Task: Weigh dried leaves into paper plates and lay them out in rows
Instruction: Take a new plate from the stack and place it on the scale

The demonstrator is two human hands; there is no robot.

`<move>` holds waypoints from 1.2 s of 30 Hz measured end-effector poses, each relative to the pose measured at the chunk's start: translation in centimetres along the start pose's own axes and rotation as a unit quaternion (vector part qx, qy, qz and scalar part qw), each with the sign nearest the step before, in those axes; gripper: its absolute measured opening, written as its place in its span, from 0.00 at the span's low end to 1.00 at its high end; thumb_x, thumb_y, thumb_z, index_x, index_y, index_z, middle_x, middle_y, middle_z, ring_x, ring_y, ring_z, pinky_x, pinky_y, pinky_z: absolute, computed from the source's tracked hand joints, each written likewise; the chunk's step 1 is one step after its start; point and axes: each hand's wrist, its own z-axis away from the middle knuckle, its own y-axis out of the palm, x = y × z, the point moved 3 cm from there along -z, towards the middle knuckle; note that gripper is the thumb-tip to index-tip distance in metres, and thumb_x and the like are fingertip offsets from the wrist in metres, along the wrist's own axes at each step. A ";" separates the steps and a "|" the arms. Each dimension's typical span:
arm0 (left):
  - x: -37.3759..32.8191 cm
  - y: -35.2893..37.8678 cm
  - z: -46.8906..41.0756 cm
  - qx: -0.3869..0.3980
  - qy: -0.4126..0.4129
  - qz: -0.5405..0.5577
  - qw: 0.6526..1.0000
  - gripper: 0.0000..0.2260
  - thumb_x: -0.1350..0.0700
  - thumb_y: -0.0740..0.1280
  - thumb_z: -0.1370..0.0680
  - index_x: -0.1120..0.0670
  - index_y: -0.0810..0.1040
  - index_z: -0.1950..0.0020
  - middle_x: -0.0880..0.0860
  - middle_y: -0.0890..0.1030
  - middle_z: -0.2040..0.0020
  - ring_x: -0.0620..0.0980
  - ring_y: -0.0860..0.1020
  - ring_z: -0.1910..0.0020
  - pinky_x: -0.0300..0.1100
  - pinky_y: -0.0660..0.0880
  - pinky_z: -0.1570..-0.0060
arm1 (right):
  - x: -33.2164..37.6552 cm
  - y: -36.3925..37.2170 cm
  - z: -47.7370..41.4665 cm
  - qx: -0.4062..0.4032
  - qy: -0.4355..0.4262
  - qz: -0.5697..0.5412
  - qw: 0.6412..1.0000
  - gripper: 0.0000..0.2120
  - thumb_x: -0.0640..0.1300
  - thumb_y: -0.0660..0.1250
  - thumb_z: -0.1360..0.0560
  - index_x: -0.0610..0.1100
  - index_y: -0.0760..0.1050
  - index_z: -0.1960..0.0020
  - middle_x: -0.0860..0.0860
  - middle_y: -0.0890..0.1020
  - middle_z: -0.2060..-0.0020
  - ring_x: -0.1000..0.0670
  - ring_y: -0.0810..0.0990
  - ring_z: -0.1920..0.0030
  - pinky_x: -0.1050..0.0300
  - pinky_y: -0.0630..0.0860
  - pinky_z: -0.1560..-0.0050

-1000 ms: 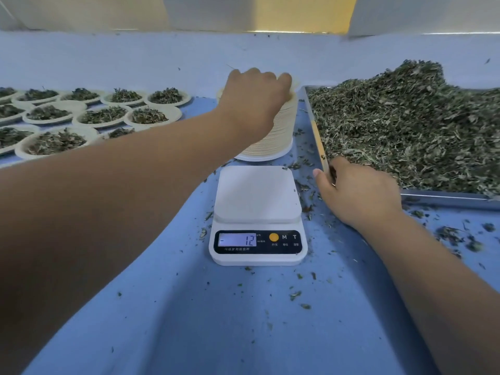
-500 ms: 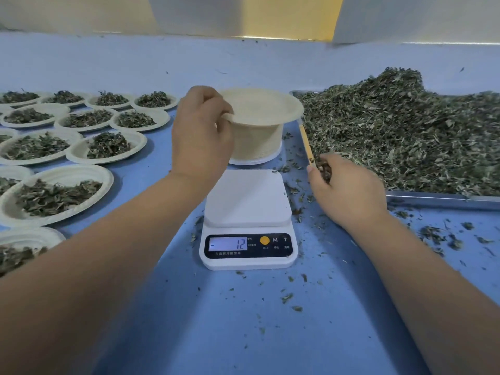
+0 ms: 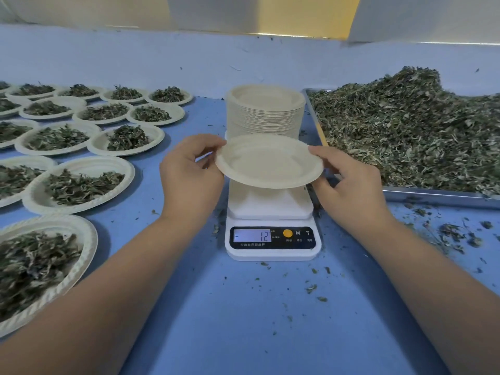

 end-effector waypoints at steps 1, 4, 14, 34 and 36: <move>0.5 -0.1 0.0 0.009 -0.029 0.018 0.999 0.14 0.68 0.74 0.25 0.47 0.85 0.54 0.44 0.86 0.56 0.43 0.84 0.52 0.38 0.81 0.47 | 0.1 0.0 0.1 0.007 -0.007 0.011 1.000 0.17 0.42 0.71 0.23 0.49 0.80 0.34 0.51 0.86 0.53 0.52 0.81 0.59 0.59 0.77 0.52; 2.0 -0.7 -0.1 0.014 -0.112 0.053 0.992 0.14 0.68 0.75 0.26 0.48 0.85 0.53 0.45 0.87 0.57 0.41 0.85 0.51 0.33 0.79 0.51 | 0.2 -0.2 0.0 0.050 -0.034 0.069 0.996 0.20 0.39 0.69 0.23 0.50 0.76 0.32 0.52 0.86 0.52 0.52 0.83 0.59 0.52 0.79 0.55; 3.8 -0.8 0.0 0.037 -0.186 0.085 0.978 0.15 0.72 0.70 0.26 0.52 0.84 0.51 0.49 0.88 0.58 0.45 0.86 0.52 0.38 0.81 0.51 | -0.1 -0.2 0.0 0.091 -0.054 0.100 0.989 0.28 0.27 0.59 0.28 0.42 0.75 0.31 0.50 0.83 0.60 0.44 0.80 0.59 0.49 0.76 0.46; 3.8 1.9 0.9 0.180 -0.273 0.104 0.939 0.33 0.25 0.52 0.23 0.37 0.64 0.21 0.33 0.70 0.43 0.27 0.69 0.47 0.44 0.60 0.32 | -6.4 -1.2 -5.2 0.271 0.211 0.299 0.891 0.30 0.69 0.50 0.20 0.48 0.71 0.33 0.43 0.77 0.41 0.40 0.76 0.45 0.44 0.75 0.45; 3.8 2.0 1.0 0.186 -0.263 0.103 0.941 0.28 0.29 0.50 0.19 0.37 0.62 0.20 0.31 0.69 0.46 0.25 0.67 0.52 0.43 0.59 0.34 | -6.4 -0.9 -5.6 0.267 0.204 0.270 0.902 0.24 0.65 0.51 0.18 0.48 0.74 0.42 0.45 0.79 0.50 0.45 0.76 0.54 0.49 0.72 0.55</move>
